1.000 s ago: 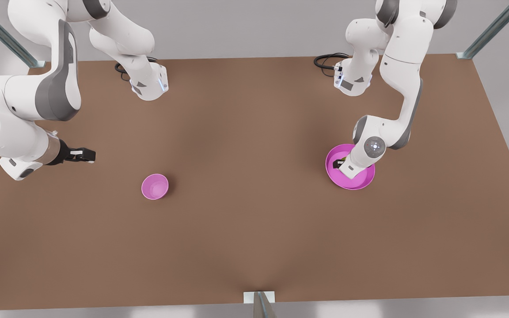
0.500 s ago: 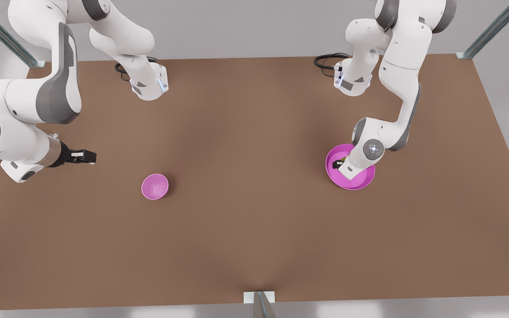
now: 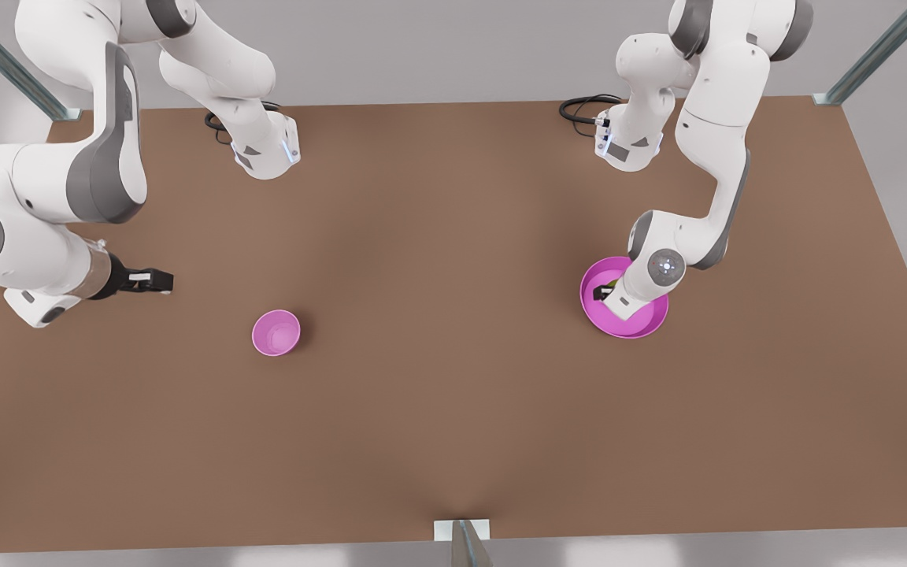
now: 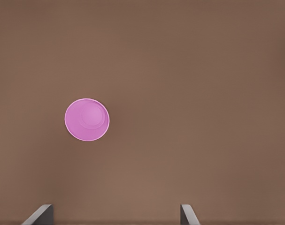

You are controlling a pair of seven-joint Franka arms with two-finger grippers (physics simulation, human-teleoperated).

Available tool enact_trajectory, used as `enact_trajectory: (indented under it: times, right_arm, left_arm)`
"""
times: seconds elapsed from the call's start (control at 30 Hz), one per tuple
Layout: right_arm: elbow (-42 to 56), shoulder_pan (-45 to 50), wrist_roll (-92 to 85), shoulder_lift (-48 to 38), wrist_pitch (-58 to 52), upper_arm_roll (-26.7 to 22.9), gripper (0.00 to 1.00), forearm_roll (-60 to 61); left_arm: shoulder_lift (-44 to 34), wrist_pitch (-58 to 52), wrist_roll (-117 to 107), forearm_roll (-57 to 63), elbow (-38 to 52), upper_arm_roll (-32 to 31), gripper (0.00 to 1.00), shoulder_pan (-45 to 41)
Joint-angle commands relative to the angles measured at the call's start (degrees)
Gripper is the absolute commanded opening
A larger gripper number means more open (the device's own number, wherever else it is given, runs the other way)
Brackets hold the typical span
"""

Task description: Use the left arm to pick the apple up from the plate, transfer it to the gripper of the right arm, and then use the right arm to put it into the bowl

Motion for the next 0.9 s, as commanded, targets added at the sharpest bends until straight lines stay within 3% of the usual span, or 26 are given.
enact_trajectory:
  times: [0.0,0.2,0.33,0.6,0.87]
  right_arm:
    - [0.0,0.0,0.1,0.0,0.0,0.0,1.00,0.0]
    - [0.0,0.0,0.1,0.0,0.0,0.0,1.00,0.0]
    - [0.1,0.0,0.1,0.1,0.0,0.0,1.00,0.0]
    - [0.0,0.1,0.1,0.3,0.0,0.0,1.00,0.1]
    - [0.1,0.0,0.0,0.4,0.0,0.0,1.00,0.0]
  left_arm:
    - [-0.2,0.0,-0.3,0.1,-0.2,0.0,1.00,0.0]
    - [-0.2,0.0,-0.3,0.0,-0.2,0.0,1.00,0.0]
    - [-0.2,0.0,-0.3,0.0,-0.2,0.0,0.91,0.0]
    - [-0.2,-0.2,-0.1,0.0,0.0,0.0,0.86,-0.1]
    - [-2.6,-3.9,-0.1,-0.1,0.1,0.0,0.86,0.0]
